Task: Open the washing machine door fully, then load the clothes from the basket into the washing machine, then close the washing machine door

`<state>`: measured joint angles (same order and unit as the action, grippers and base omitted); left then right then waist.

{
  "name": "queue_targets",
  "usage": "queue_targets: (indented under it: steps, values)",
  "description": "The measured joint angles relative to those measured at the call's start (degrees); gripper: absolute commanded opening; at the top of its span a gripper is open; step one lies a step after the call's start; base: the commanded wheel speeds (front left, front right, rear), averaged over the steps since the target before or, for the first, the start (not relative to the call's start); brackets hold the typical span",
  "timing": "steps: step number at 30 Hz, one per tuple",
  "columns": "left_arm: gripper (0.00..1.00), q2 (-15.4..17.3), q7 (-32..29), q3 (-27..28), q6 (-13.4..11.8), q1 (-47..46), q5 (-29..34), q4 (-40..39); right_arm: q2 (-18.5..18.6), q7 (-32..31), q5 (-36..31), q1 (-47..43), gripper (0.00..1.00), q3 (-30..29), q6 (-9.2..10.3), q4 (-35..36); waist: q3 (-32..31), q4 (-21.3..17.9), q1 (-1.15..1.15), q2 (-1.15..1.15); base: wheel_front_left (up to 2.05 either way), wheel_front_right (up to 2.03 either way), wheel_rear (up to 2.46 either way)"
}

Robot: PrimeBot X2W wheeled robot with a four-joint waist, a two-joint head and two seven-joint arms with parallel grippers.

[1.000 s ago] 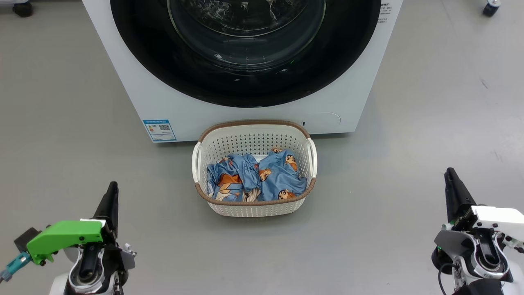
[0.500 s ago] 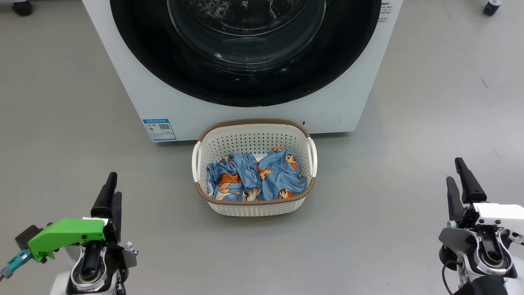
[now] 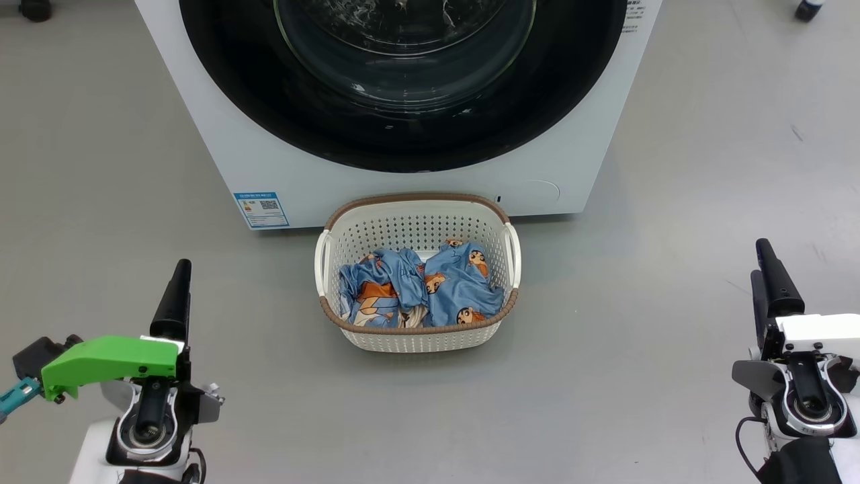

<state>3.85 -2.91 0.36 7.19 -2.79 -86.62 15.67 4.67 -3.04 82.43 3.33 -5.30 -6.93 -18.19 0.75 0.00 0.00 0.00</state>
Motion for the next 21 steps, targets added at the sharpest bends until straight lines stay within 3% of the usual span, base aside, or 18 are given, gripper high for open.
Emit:
queue_targets:
  steps: [21]
  values:
    - [1.0, 5.3, 6.27, -6.67, 0.0, -2.2, 14.34, 0.34, 4.85, 5.82, -14.29, 2.6, 1.0, 4.48, 0.0, -1.09, 0.07, 0.19, 0.0, 0.0, 0.0, 0.0, 0.0]
